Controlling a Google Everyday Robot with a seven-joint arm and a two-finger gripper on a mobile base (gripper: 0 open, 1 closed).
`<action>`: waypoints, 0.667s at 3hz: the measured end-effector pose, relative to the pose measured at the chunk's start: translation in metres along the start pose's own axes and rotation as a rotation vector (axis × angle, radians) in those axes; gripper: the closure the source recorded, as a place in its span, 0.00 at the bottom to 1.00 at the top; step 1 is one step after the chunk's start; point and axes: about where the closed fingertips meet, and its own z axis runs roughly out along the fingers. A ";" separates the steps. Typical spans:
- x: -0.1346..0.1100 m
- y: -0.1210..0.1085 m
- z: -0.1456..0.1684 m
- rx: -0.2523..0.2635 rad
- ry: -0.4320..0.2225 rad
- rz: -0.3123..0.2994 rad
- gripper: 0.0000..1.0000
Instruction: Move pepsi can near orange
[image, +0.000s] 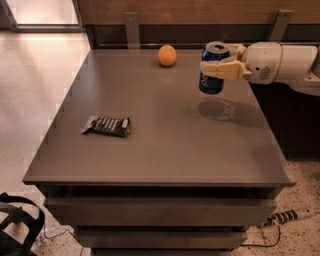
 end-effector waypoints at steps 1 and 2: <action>-0.007 -0.052 0.005 0.051 -0.004 -0.003 1.00; -0.003 -0.092 0.014 0.071 -0.032 -0.005 1.00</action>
Offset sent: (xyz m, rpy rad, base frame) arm 0.1518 -0.0356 0.0069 0.0677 -0.0432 -0.1057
